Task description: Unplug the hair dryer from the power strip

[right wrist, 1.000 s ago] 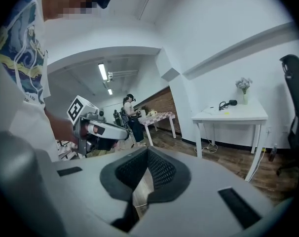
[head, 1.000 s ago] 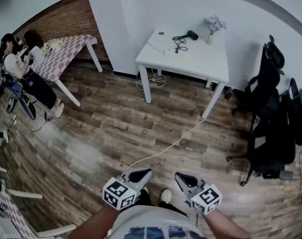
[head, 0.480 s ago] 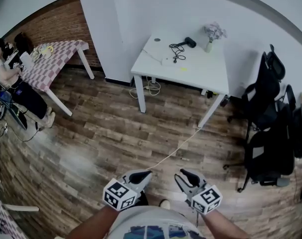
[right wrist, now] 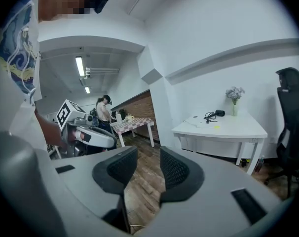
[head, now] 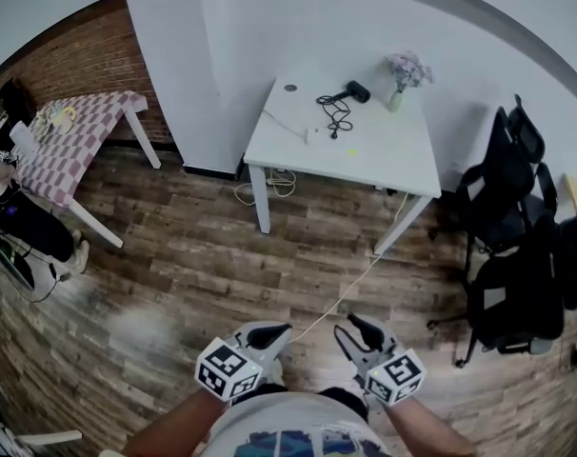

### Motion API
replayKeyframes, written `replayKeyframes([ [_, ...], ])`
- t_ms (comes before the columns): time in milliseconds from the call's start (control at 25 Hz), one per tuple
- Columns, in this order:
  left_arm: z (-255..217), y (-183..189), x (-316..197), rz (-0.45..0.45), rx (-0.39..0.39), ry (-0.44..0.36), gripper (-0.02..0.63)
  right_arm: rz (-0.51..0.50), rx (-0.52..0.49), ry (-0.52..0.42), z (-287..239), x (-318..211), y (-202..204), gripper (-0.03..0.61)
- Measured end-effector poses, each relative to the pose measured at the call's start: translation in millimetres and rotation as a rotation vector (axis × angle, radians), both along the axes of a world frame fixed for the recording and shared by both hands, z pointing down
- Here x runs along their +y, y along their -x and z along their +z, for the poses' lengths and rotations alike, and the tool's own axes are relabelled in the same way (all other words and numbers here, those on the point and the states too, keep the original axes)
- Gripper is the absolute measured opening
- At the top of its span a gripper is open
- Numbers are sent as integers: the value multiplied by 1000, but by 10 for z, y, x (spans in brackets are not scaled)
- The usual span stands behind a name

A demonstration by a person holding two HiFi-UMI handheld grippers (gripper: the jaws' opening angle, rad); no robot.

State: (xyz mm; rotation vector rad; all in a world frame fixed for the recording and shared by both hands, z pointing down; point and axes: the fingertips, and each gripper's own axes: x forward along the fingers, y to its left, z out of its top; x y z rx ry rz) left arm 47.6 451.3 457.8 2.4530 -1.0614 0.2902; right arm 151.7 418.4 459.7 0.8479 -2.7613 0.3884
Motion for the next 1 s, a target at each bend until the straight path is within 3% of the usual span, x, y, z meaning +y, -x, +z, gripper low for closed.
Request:
replayKeyframes([
  [320,158,423,-589,28,19,19,3,87,0,18,-36,-518,343,146],
  [1000,122,135,-2504,3,-33,37,2,43,-42,35,58,-2520,144,137],
])
